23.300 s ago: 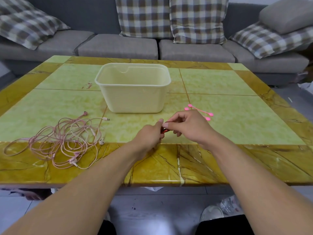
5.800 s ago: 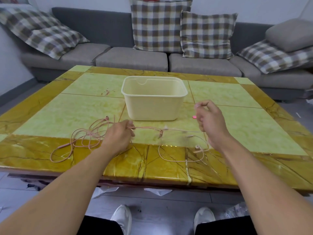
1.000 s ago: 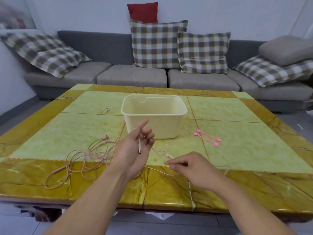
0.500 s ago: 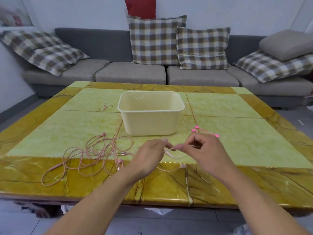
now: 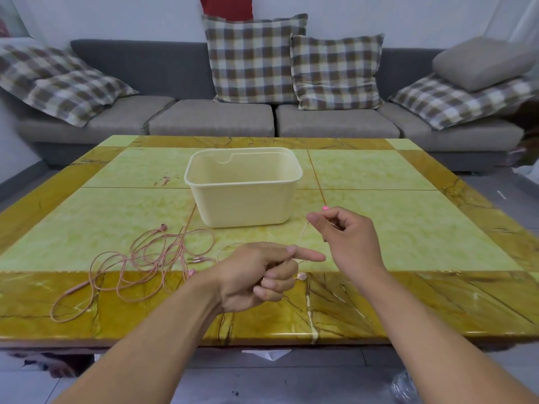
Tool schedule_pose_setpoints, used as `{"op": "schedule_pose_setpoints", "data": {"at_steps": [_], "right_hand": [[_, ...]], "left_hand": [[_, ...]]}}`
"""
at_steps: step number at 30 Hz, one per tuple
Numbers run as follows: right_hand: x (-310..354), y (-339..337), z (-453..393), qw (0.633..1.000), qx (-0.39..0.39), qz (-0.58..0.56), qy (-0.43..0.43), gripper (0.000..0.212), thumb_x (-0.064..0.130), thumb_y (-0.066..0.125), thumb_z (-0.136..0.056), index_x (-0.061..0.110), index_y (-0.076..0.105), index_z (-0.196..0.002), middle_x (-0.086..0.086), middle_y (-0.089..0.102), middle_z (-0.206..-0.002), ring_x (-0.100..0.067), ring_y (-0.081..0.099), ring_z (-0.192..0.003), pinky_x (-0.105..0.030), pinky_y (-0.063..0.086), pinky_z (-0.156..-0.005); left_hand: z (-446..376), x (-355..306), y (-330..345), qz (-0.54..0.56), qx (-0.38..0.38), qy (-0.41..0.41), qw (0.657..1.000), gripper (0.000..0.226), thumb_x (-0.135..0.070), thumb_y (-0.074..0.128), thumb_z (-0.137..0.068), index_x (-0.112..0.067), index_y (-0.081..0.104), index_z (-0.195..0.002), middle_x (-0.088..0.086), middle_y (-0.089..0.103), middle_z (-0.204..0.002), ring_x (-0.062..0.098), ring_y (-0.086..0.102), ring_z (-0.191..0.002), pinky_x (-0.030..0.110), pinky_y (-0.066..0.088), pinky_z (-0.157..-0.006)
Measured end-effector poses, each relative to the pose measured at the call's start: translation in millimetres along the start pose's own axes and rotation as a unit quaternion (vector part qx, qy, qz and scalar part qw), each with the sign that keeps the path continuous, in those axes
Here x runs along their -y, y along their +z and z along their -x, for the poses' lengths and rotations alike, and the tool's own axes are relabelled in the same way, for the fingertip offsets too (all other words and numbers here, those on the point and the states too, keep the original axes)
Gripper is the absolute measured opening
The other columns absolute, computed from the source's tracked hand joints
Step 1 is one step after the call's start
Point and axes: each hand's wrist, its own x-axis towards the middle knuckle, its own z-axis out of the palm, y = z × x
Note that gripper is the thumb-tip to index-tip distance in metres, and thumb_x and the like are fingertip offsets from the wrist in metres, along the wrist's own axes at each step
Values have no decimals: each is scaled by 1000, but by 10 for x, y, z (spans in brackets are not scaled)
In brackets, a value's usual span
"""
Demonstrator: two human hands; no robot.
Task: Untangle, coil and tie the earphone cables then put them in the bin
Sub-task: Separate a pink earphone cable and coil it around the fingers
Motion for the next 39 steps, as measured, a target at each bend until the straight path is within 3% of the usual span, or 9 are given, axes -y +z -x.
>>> {"op": "schedule_pose_setpoints", "data": {"at_steps": [4,8,16,19,22,28,32,35,39], "right_hand": [[-18,-5,-13,1000,-8,-12,-2,30,52,74,-71,23,77,-73,-11,73,-82,-19,63,-69,-29,45,-63],[-51,26,-30,1000,-2,-7,-24,26,51,74,-72,25,74,-69,-11,71,-73,-29,65,-89,-32,45,-66],[-61,94,-38,1000,28,-5,-5,36,50,73,-74,14,74,-76,10,56,-52,-5,47,-52,-17,43,-58],[-81,117,-47,1000,27,-3,11,33,47,75,-76,15,74,-74,7,56,-53,-7,47,-53,-19,39,-53],[-121,146,-39,996,75,18,44,18,31,77,-88,22,75,-72,-2,67,-63,-10,53,-60,-21,42,-57],[-57,203,171,944,279,172,40,46,29,58,-102,42,66,-59,10,61,-55,-5,42,-46,-26,34,-51],[37,192,283,903,348,251,9,19,44,56,-101,41,72,-91,9,70,-70,-2,50,-49,-27,41,-54],[134,139,371,860,411,303,-21,22,48,53,-101,33,69,-102,9,73,-79,-1,54,-57,-30,44,-60],[321,50,403,897,370,232,-59,23,46,56,-99,27,65,-91,7,70,-74,-7,57,-61,-37,47,-65]], "left_hand": [[4,31,-4,8,66,-7,998,38,-3,39,-104,5,53,-139,9,66,-82,18,66,-73,28,59,-67],[3,24,-51,-27,103,-19,994,46,12,38,-96,8,50,-139,22,66,-126,26,71,-101,29,56,-86],[-54,65,-28,-27,142,-14,989,61,23,32,-79,4,62,-129,20,70,-120,32,68,-113,35,53,-98],[-59,67,-4,-18,93,5,995,62,20,33,-74,1,71,-119,13,72,-88,20,68,-69,25,52,-66],[-67,21,14,77,61,66,993,58,10,31,-75,3,70,-117,1,47,-57,8,31,-42,21,29,-45],[-105,-68,-45,197,-84,172,961,50,-10,34,-93,5,58,-133,6,47,-70,12,29,-50,24,30,-44],[-155,-61,-156,174,-207,206,940,41,-10,34,-100,-1,58,-132,8,69,-89,15,46,-64,26,39,-54],[-219,-48,-305,78,-312,257,911,42,3,27,-101,-4,56,-131,7,77,-91,14,56,-64,24,38,-55],[-234,88,-455,-181,-330,219,900,48,8,22,-104,-6,47,-143,7,77,-108,16,73,-94,22,56,-80]]}}
